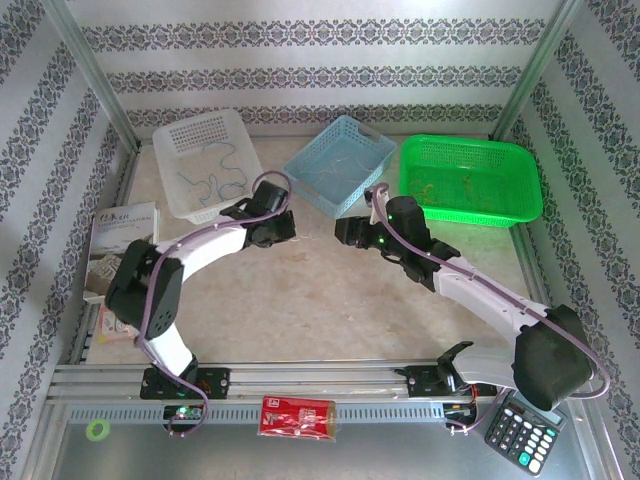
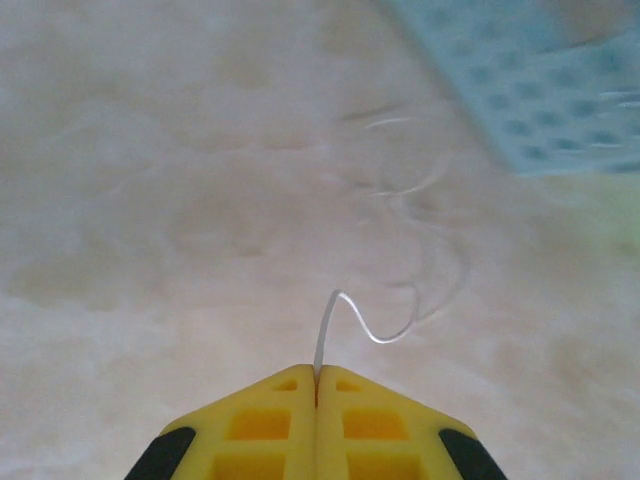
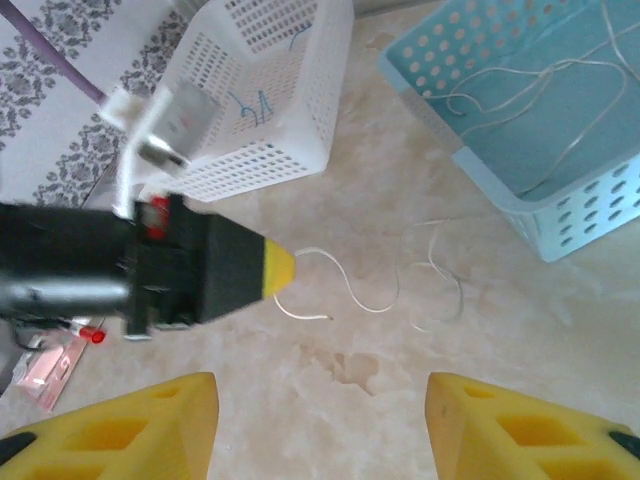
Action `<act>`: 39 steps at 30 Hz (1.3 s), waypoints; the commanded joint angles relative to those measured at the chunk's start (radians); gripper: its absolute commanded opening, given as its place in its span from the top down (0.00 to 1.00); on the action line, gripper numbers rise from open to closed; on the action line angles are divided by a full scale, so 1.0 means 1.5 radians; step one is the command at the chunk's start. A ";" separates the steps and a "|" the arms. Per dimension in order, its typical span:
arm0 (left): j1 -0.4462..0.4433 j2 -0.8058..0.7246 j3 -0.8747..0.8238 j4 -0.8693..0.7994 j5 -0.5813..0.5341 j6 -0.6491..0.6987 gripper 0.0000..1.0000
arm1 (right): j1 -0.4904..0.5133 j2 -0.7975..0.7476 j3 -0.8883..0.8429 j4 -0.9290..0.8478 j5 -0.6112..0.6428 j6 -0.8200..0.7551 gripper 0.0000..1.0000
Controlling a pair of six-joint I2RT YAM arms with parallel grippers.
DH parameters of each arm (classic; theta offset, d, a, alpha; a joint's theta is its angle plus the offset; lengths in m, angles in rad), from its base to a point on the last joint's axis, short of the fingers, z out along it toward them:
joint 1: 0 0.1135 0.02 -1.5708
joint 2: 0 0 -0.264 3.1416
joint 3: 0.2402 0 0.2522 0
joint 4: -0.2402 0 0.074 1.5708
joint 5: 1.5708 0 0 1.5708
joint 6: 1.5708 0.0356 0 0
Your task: Untangle the cables
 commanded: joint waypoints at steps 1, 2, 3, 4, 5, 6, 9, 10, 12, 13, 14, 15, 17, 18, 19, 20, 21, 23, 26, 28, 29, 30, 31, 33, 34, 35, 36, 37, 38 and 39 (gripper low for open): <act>-0.008 -0.050 0.045 -0.057 0.116 0.062 1.00 | -0.004 0.001 0.024 0.020 -0.053 -0.062 0.40; -0.008 -0.061 0.054 -0.061 0.136 0.062 1.00 | -0.005 0.001 0.027 0.021 -0.064 -0.076 0.40; -0.008 -0.068 0.060 -0.061 0.154 0.062 1.00 | -0.006 0.001 0.030 0.022 -0.072 -0.089 0.39; -0.008 -0.076 0.069 -0.064 0.174 0.062 1.00 | -0.008 0.000 0.031 0.023 -0.082 -0.103 0.38; -0.009 -0.081 0.079 -0.070 0.190 0.061 1.00 | -0.011 -0.003 0.031 0.026 -0.097 -0.117 0.37; -0.008 -0.084 0.088 -0.076 0.202 0.059 1.00 | -0.013 -0.006 0.030 0.029 -0.106 -0.129 0.36; -0.009 -0.088 0.115 -0.080 0.243 0.047 1.00 | -0.026 -0.016 0.030 0.031 -0.132 -0.162 0.33; -0.008 -0.089 0.124 -0.081 0.259 0.046 1.00 | -0.035 -0.019 0.030 0.036 -0.148 -0.168 0.33; -0.008 -0.090 0.142 -0.089 0.280 0.049 1.00 | -0.053 -0.026 0.028 0.043 -0.175 -0.172 0.33; -0.009 -0.090 0.151 -0.095 0.290 0.051 1.00 | -0.063 -0.030 0.029 0.045 -0.189 -0.174 0.33; -0.008 -0.091 0.160 -0.102 0.296 0.055 1.00 | -0.071 -0.033 0.032 0.045 -0.200 -0.177 0.33; -0.009 -0.092 0.167 -0.107 0.300 0.057 1.00 | -0.078 -0.037 0.034 0.043 -0.207 -0.180 0.33; -0.008 -0.093 0.181 -0.109 0.315 0.057 1.00 | -0.089 -0.041 0.043 0.038 -0.222 -0.189 0.32; -0.008 -0.095 0.188 -0.109 0.324 0.055 1.00 | -0.093 -0.042 0.046 0.035 -0.226 -0.193 0.32; -0.008 -0.096 0.193 -0.106 0.336 0.053 1.00 | -0.097 -0.041 0.051 0.032 -0.232 -0.197 0.32; -0.008 -0.097 0.198 -0.105 0.345 0.050 1.00 | -0.101 -0.039 0.056 0.030 -0.240 -0.201 0.32; -0.008 -0.097 0.204 -0.104 0.353 0.048 1.00 | -0.101 -0.038 0.061 0.028 -0.246 -0.203 0.32; -0.008 -0.099 0.215 -0.105 0.362 0.044 1.00 | -0.103 -0.035 0.072 0.022 -0.256 -0.212 0.32; -0.009 -0.099 0.231 -0.113 0.369 0.040 1.00 | -0.101 -0.033 0.086 0.018 -0.275 -0.217 0.31; -0.008 -0.100 0.238 -0.112 0.374 0.035 1.00 | -0.098 -0.034 0.092 0.017 -0.281 -0.218 0.31; -0.008 -0.100 0.240 -0.109 0.378 0.030 1.00 | -0.096 -0.035 0.095 0.018 -0.281 -0.220 0.32; -0.008 -0.101 0.241 -0.104 0.382 0.026 1.00 | -0.093 -0.034 0.097 0.018 -0.281 -0.221 0.31; -0.008 -0.102 0.241 -0.095 0.387 0.018 1.00 | -0.088 -0.032 0.100 0.017 -0.281 -0.223 0.31; -0.009 -0.103 0.239 -0.074 0.399 0.000 1.00 | -0.080 -0.025 0.106 0.015 -0.282 -0.228 0.31; -0.008 -0.104 0.238 -0.065 0.404 -0.010 1.00 | -0.075 -0.020 0.111 0.014 -0.284 -0.231 0.31; -0.008 -0.104 0.237 -0.056 0.409 -0.018 1.00 | -0.070 -0.014 0.116 0.010 -0.283 -0.235 0.31; -0.008 -0.104 0.237 -0.049 0.413 -0.024 1.00 | -0.066 -0.009 0.119 0.009 -0.280 -0.239 0.31; -0.009 -0.105 0.238 -0.041 0.417 -0.032 1.00 | -0.061 -0.004 0.123 0.007 -0.278 -0.242 0.32; -0.009 -0.105 0.238 -0.034 0.421 -0.038 1.00 | -0.057 0.002 0.125 0.006 -0.277 -0.246 0.31; -0.009 -0.108 0.238 -0.027 0.426 -0.044 1.00 | -0.054 0.009 0.130 0.007 -0.275 -0.248 0.32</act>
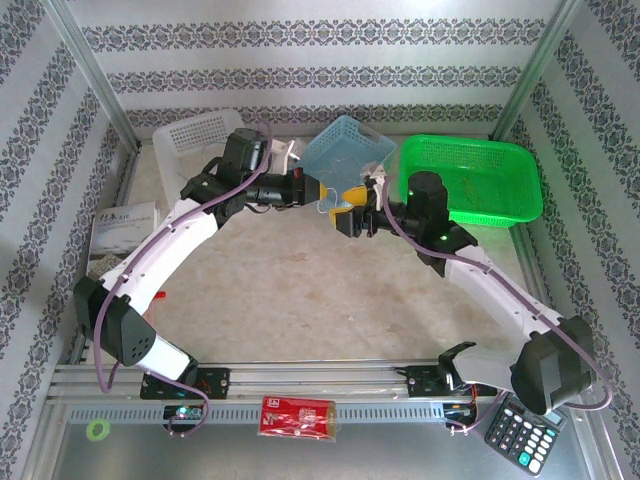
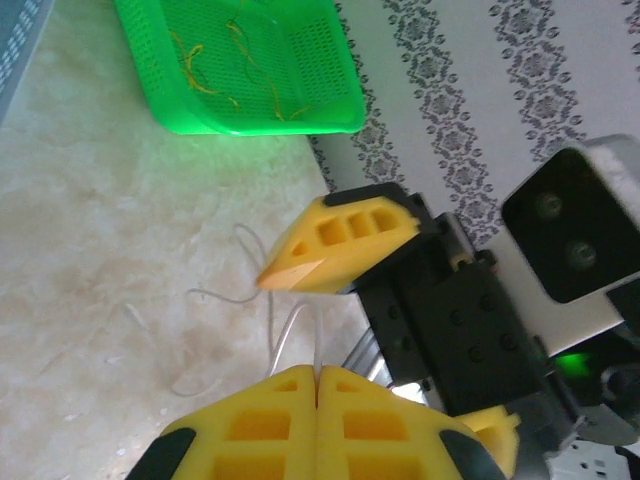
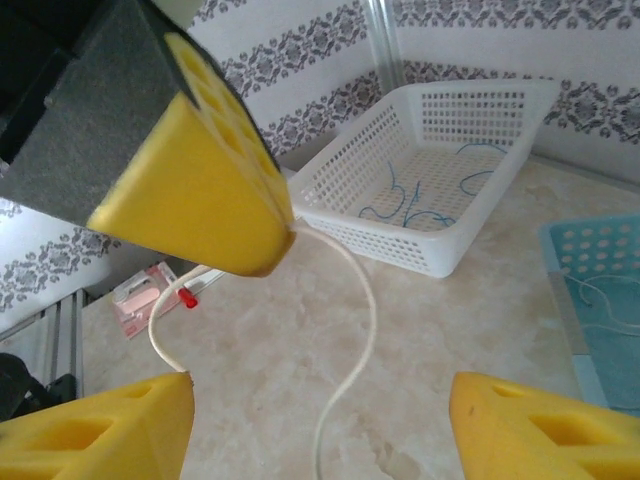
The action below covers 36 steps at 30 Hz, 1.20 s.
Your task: Untangle the cables
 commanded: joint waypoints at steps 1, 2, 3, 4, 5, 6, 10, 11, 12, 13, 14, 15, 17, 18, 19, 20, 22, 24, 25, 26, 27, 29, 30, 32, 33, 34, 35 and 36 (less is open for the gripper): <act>-0.009 -0.024 0.014 0.054 0.037 -0.039 1.00 | 0.012 0.021 0.030 0.000 -0.011 -0.027 0.32; -0.009 -0.026 0.014 0.060 0.041 -0.045 1.00 | 0.013 0.027 0.033 0.002 -0.010 -0.028 0.32; -0.009 -0.028 0.014 0.065 0.042 -0.049 1.00 | 0.013 0.035 0.038 0.004 -0.008 -0.028 0.32; -0.009 -0.031 0.014 0.070 0.045 -0.052 1.00 | 0.013 0.042 0.041 0.003 -0.008 -0.029 0.32; -0.010 -0.033 0.015 0.075 0.047 -0.056 1.00 | 0.013 0.051 0.045 0.004 -0.007 -0.029 0.34; -0.009 -0.036 0.016 0.077 0.047 -0.057 1.00 | 0.012 0.058 0.049 0.003 -0.007 -0.029 0.37; -0.010 -0.050 0.018 0.095 0.028 -0.068 1.00 | 0.005 0.083 0.048 0.013 -0.012 -0.018 0.67; -0.010 -0.055 0.017 0.105 0.021 -0.074 1.00 | 0.002 0.086 0.041 0.019 -0.012 -0.014 0.76; -0.009 -0.060 0.017 0.117 0.014 -0.081 1.00 | -0.002 0.088 0.032 0.030 -0.011 -0.007 0.82; -0.009 -0.066 0.017 0.128 0.007 -0.087 1.00 | -0.004 0.088 0.021 0.039 -0.011 0.000 0.86; -0.009 -0.072 0.017 0.140 -0.001 -0.095 1.00 | -0.009 0.088 0.008 0.054 -0.008 0.011 0.90; -0.009 -0.078 0.018 0.153 -0.007 -0.103 1.00 | -0.012 0.087 -0.007 0.072 -0.004 0.020 0.92; -0.007 -0.087 0.022 0.172 -0.018 -0.116 1.00 | -0.016 0.088 -0.032 0.099 0.003 0.036 0.93; -0.007 -0.090 0.025 0.181 -0.023 -0.123 1.00 | -0.018 0.089 -0.044 0.112 0.006 0.045 0.93; -0.007 -0.093 0.028 0.187 -0.028 -0.127 1.00 | -0.020 0.091 -0.054 0.124 0.008 0.052 0.93; -0.007 -0.096 0.031 0.193 -0.033 -0.130 1.00 | -0.020 0.093 -0.065 0.138 0.014 0.061 0.93; -0.007 -0.101 0.037 0.202 -0.042 -0.137 1.00 | -0.022 0.098 -0.082 0.161 0.024 0.072 0.93; -0.007 -0.107 0.044 0.206 -0.053 -0.139 1.00 | -0.025 0.105 -0.099 0.186 0.033 0.086 0.93; -0.007 -0.109 0.047 0.207 -0.058 -0.138 1.00 | -0.027 0.109 -0.104 0.196 0.036 0.092 0.92; -0.006 -0.112 0.050 0.209 -0.064 -0.139 1.00 | -0.029 0.114 -0.110 0.205 0.040 0.097 0.91; -0.005 -0.113 0.051 0.212 -0.067 -0.141 1.00 | -0.032 0.119 -0.114 0.214 0.044 0.101 0.89; -0.003 -0.117 0.053 0.218 -0.070 -0.144 1.00 | -0.037 0.128 -0.120 0.228 0.048 0.110 0.84; -0.003 -0.118 0.053 0.220 -0.070 -0.145 1.00 | -0.040 0.132 -0.121 0.234 0.049 0.114 0.83; -0.003 -0.120 0.051 0.224 -0.070 -0.146 1.00 | -0.046 0.140 -0.120 0.243 0.045 0.122 0.84; -0.002 -0.121 0.047 0.227 -0.071 -0.147 1.00 | -0.049 0.143 -0.117 0.244 0.043 0.127 0.86; -0.002 -0.123 0.041 0.231 -0.071 -0.147 1.00 | -0.051 0.145 -0.113 0.244 0.043 0.129 0.89; -0.001 -0.126 0.034 0.233 -0.073 -0.147 1.00 | -0.054 0.148 -0.109 0.244 0.043 0.130 0.92; 0.001 -0.128 0.026 0.234 -0.075 -0.146 1.00 | -0.057 0.149 -0.104 0.244 0.043 0.134 0.97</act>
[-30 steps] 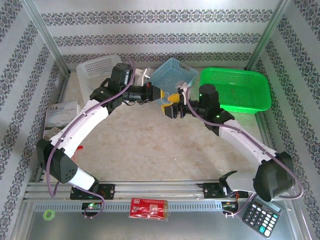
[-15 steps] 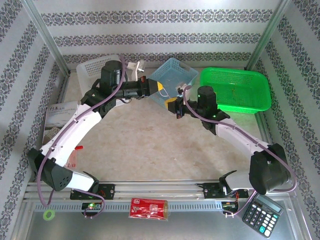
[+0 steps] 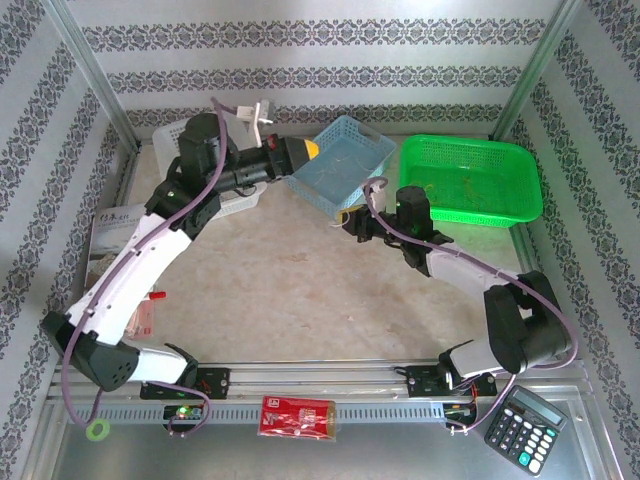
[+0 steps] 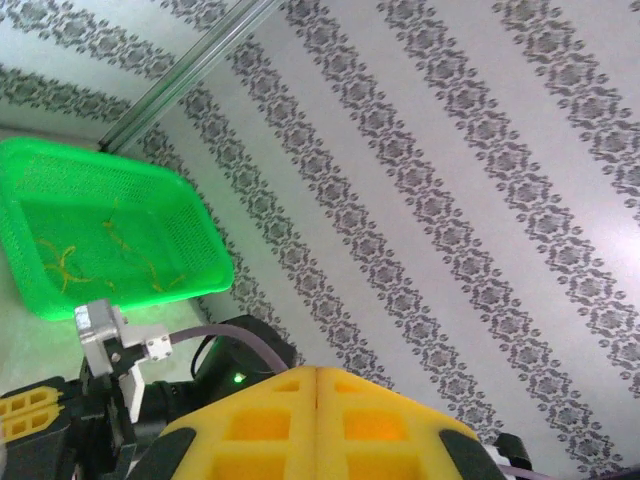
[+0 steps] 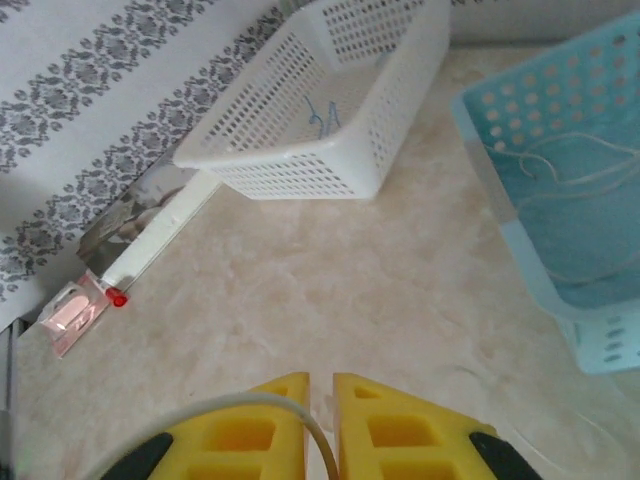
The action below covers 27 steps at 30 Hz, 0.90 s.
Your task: Untangle the cables
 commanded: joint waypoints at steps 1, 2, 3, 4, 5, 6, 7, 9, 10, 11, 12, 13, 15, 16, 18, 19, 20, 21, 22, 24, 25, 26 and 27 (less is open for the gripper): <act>0.001 -0.009 -0.012 0.043 -0.011 -0.008 1.00 | -0.008 0.006 0.020 0.038 0.001 0.015 1.00; 0.003 -0.012 -0.023 0.045 -0.013 -0.006 1.00 | -0.011 0.007 0.028 0.036 -0.001 0.018 1.00; 0.006 -0.016 -0.034 0.047 -0.015 -0.005 1.00 | -0.014 0.009 0.036 0.034 -0.002 0.020 1.00; 0.006 -0.022 -0.046 0.048 -0.019 0.000 1.00 | -0.017 0.008 0.043 0.032 -0.002 0.025 1.00; 0.008 -0.029 -0.061 0.046 -0.027 0.006 1.00 | -0.021 0.009 0.055 0.027 -0.001 0.030 1.00; 0.009 -0.037 -0.077 0.044 -0.037 0.015 1.00 | -0.024 0.010 0.068 0.022 0.001 0.034 1.00; 0.011 -0.045 -0.092 0.044 -0.045 0.022 1.00 | -0.027 0.011 0.081 0.018 0.002 0.038 1.00; 0.016 -0.066 -0.131 0.037 -0.069 0.033 1.00 | -0.035 0.018 0.112 0.008 0.011 0.051 1.00; 0.019 -0.074 -0.148 0.034 -0.079 0.039 1.00 | -0.039 0.022 0.126 0.006 0.010 0.059 1.00; 0.021 -0.087 -0.169 0.029 -0.097 0.047 1.00 | -0.044 0.029 0.145 0.005 0.013 0.069 1.00; 0.022 -0.100 -0.192 0.026 -0.116 0.054 0.99 | -0.048 0.037 0.163 0.005 0.013 0.080 1.00; 0.022 -0.112 -0.212 0.025 -0.129 0.060 0.98 | -0.052 0.045 0.178 0.005 0.013 0.089 1.00; 0.024 -0.135 -0.250 0.013 -0.166 0.074 0.95 | -0.058 0.066 0.218 0.006 0.017 0.108 1.00; 0.025 -0.145 -0.263 0.005 -0.180 0.083 0.93 | -0.060 0.077 0.235 0.008 0.019 0.117 1.00; 0.025 -0.166 -0.291 -0.016 -0.213 0.103 0.89 | -0.061 0.100 0.276 0.008 0.030 0.133 1.00; 0.025 -0.175 -0.304 -0.025 -0.227 0.111 0.87 | -0.061 0.114 0.294 0.008 0.036 0.138 1.00; 0.025 -0.182 -0.314 -0.032 -0.236 0.115 0.85 | -0.062 0.127 0.311 0.008 0.041 0.145 1.00; 0.025 -0.189 -0.327 -0.039 -0.245 0.119 0.81 | -0.063 0.142 0.331 0.007 0.045 0.150 1.00; 0.025 -0.195 -0.340 -0.041 -0.249 0.122 0.79 | -0.064 0.156 0.350 0.007 0.052 0.156 1.00; 0.025 -0.206 -0.362 -0.046 -0.254 0.122 0.73 | -0.068 0.181 0.382 0.007 0.062 0.168 1.00; 0.024 -0.212 -0.373 -0.049 -0.257 0.121 0.70 | -0.069 0.196 0.399 0.007 0.066 0.177 1.00; 0.025 -0.216 -0.382 -0.050 -0.259 0.122 0.67 | -0.071 0.208 0.413 0.006 0.071 0.182 1.00; 0.025 -0.222 -0.391 -0.053 -0.263 0.122 0.63 | -0.073 0.222 0.428 0.007 0.074 0.188 1.00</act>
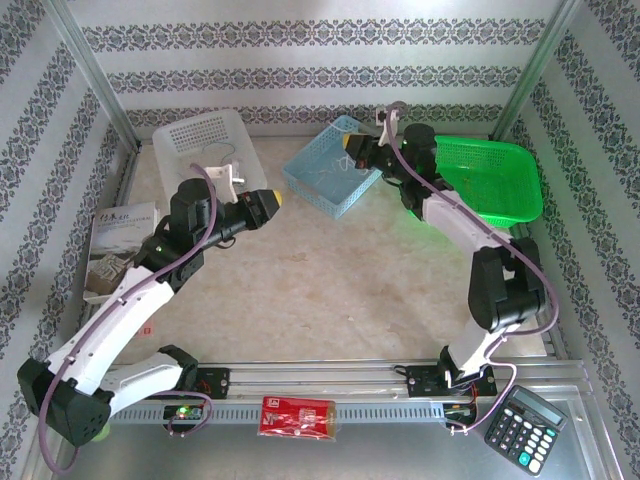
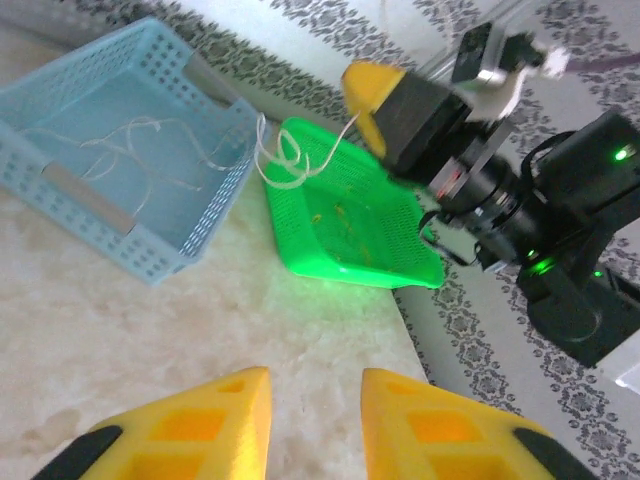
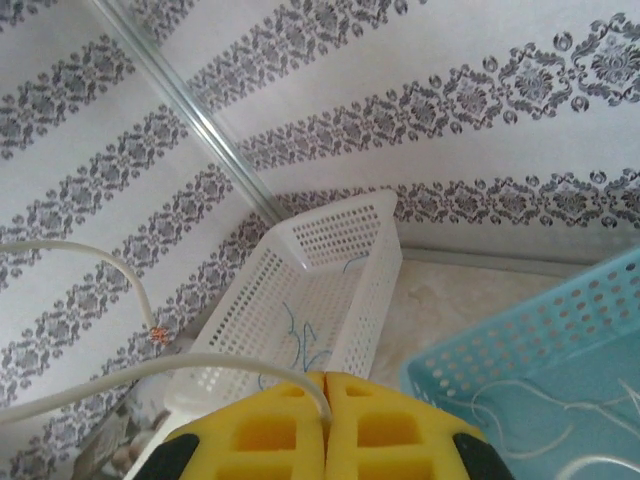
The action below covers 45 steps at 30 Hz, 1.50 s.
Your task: Untangle the cables
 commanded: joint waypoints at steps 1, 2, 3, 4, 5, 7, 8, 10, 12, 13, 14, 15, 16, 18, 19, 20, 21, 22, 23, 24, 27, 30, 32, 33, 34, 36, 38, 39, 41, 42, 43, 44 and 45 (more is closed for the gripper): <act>0.006 -0.024 -0.029 -0.028 -0.031 0.019 0.60 | -0.012 0.041 0.057 0.011 0.025 0.037 1.00; 0.006 -0.028 -0.035 -0.028 -0.034 0.019 0.58 | -0.014 0.052 0.070 0.010 0.027 0.042 1.00; 0.006 -0.032 -0.042 -0.029 -0.036 0.020 0.55 | -0.015 0.067 0.083 0.008 0.029 0.046 1.00; 0.006 -0.036 -0.046 -0.031 -0.039 0.019 0.52 | -0.015 0.080 0.095 0.006 0.029 0.051 1.00; 0.006 -0.039 -0.048 -0.033 -0.039 0.020 0.49 | -0.015 0.092 0.106 0.004 0.029 0.055 1.00; 0.006 -0.044 -0.053 -0.038 -0.043 0.020 0.43 | -0.015 0.119 0.124 0.003 0.031 0.064 0.98; 0.006 -0.046 -0.054 -0.039 -0.044 0.020 0.42 | -0.016 0.130 0.131 0.001 0.031 0.069 0.97; 0.006 -0.050 -0.053 -0.040 -0.043 0.020 0.39 | -0.015 0.155 0.148 -0.002 0.029 0.076 0.96; 0.006 -0.051 -0.051 -0.042 -0.043 0.019 0.37 | -0.014 0.174 0.156 -0.004 0.032 0.079 0.96; 0.006 -0.050 -0.051 -0.041 -0.043 0.019 0.37 | -0.012 0.184 0.161 -0.010 0.035 0.078 0.96; 0.006 -0.051 -0.049 -0.041 -0.043 0.018 0.36 | -0.011 0.192 0.166 -0.017 0.037 0.076 0.96; 0.006 -0.051 -0.048 -0.041 -0.043 0.018 0.36 | -0.009 0.203 0.173 -0.027 0.039 0.072 0.95; 0.006 -0.051 -0.047 -0.042 -0.043 0.019 0.36 | -0.008 0.214 0.179 -0.040 0.041 0.066 0.94; 0.006 -0.053 -0.045 -0.043 -0.043 0.018 0.35 | -0.007 0.231 0.193 -0.069 0.047 0.053 0.84; 0.006 -0.054 -0.045 -0.043 -0.043 0.017 0.35 | -0.007 0.237 0.201 -0.091 0.049 0.044 0.74; 0.006 -0.056 -0.045 -0.044 -0.043 0.017 0.35 | -0.007 0.239 0.203 -0.105 0.050 0.035 0.65; 0.006 -0.057 -0.045 -0.044 -0.043 0.017 0.34 | -0.007 0.236 0.203 -0.119 0.055 0.027 0.55; 0.006 -0.059 -0.043 -0.045 -0.044 0.017 0.34 | -0.007 0.228 0.199 -0.126 0.058 0.020 0.47; 0.006 -0.060 -0.043 -0.048 -0.043 0.018 0.33 | -0.008 0.221 0.193 -0.128 0.060 0.014 0.43; 0.006 -0.060 -0.042 -0.050 -0.043 0.019 0.32 | -0.007 0.208 0.188 -0.130 0.063 0.010 0.41; 0.006 -0.062 -0.044 -0.049 -0.044 0.021 0.31 | -0.008 0.175 0.181 -0.143 0.063 -0.007 0.38; 0.006 -0.061 -0.048 -0.044 -0.043 0.020 0.30 | -0.006 0.148 0.176 -0.153 0.057 -0.022 0.37; 0.006 -0.061 -0.050 -0.041 -0.043 0.020 0.30 | -0.006 0.126 0.164 -0.153 0.054 -0.027 0.37; 0.006 -0.061 -0.051 -0.041 -0.043 0.022 0.29 | -0.006 0.113 0.155 -0.153 0.053 -0.029 0.36; 0.006 -0.061 -0.051 -0.042 -0.045 0.024 0.28 | -0.004 0.099 0.144 -0.153 0.051 -0.034 0.36; 0.006 -0.062 -0.050 -0.050 -0.052 0.033 0.24 | 0.002 0.067 0.115 -0.151 0.051 -0.042 0.34; 0.006 -0.063 -0.047 -0.057 -0.060 0.045 0.18 | 0.007 0.030 0.083 -0.151 0.048 -0.053 0.33; 0.006 -0.064 -0.044 -0.063 -0.067 0.052 0.14 | 0.010 0.007 0.062 -0.149 0.048 -0.057 0.33; 0.006 -0.062 -0.039 -0.073 -0.082 0.065 0.01 | 0.015 -0.042 0.014 -0.146 0.050 -0.064 0.30; 0.006 -0.062 -0.038 -0.078 -0.092 0.072 0.00 | 0.017 -0.072 -0.015 -0.144 0.049 -0.068 0.29; 0.007 -0.060 -0.036 -0.083 -0.103 0.079 0.00 | 0.018 -0.098 -0.038 -0.143 0.046 -0.073 0.28; 0.007 -0.060 -0.035 -0.087 -0.110 0.086 0.00 | 0.019 -0.126 -0.069 -0.144 0.045 -0.079 0.26; 0.008 -0.059 -0.034 -0.090 -0.121 0.095 0.00 | 0.020 -0.161 -0.103 -0.145 0.047 -0.086 0.21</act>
